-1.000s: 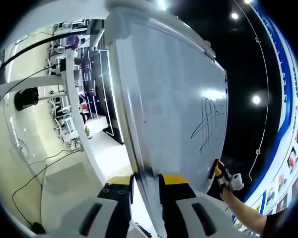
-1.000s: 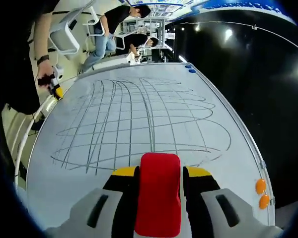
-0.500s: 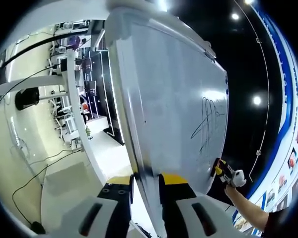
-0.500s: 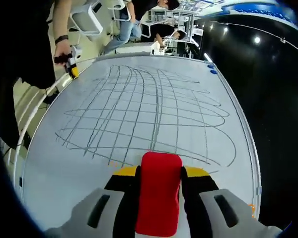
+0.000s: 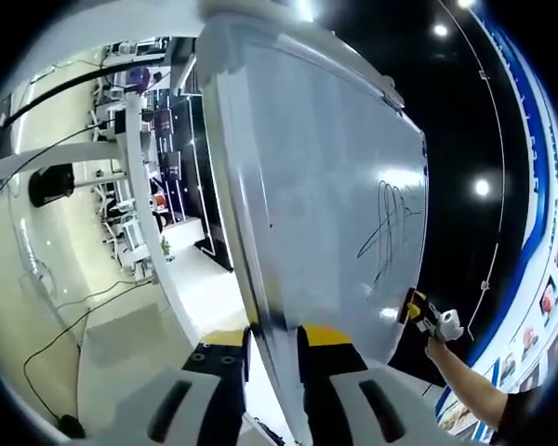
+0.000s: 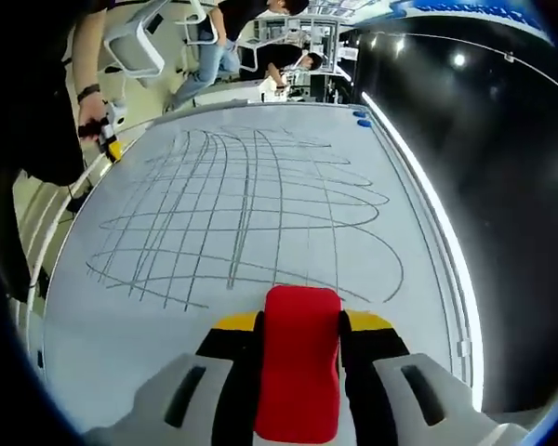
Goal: Wipe the writing off the whiteboard with the eraser
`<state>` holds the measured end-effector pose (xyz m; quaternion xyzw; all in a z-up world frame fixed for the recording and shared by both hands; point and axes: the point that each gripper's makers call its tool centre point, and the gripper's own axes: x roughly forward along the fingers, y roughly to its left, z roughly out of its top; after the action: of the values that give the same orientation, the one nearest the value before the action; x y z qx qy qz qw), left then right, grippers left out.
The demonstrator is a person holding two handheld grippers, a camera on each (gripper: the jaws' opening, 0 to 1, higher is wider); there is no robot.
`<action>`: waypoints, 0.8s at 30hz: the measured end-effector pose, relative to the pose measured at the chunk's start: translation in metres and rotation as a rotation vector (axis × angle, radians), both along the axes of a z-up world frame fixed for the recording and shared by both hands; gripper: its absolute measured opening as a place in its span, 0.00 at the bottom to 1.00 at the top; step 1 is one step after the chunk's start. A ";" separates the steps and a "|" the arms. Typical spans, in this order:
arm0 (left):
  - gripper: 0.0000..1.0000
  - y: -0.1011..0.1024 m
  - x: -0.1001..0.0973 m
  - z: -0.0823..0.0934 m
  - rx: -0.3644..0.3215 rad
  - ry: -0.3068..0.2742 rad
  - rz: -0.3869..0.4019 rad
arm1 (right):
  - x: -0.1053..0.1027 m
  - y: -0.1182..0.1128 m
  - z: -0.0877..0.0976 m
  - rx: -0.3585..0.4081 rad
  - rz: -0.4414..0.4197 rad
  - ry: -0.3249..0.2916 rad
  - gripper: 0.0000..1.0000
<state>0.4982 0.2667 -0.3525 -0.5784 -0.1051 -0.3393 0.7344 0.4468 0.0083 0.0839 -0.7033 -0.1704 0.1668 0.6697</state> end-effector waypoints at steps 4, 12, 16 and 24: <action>0.23 0.000 0.000 0.000 0.003 0.001 0.000 | 0.000 0.000 -0.004 0.019 0.010 -0.004 0.34; 0.23 0.000 0.000 -0.001 0.008 0.002 -0.001 | 0.003 0.000 -0.023 0.044 0.045 -0.012 0.34; 0.23 0.000 0.000 -0.001 0.005 0.004 -0.001 | 0.004 0.002 -0.032 0.025 0.045 -0.023 0.34; 0.23 0.000 0.000 -0.001 -0.001 0.007 -0.003 | 0.006 0.006 -0.059 -0.054 0.023 -0.048 0.35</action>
<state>0.4982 0.2672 -0.3534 -0.5800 -0.1016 -0.3382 0.7341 0.4529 0.0139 0.0248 -0.7229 -0.1897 0.1621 0.6443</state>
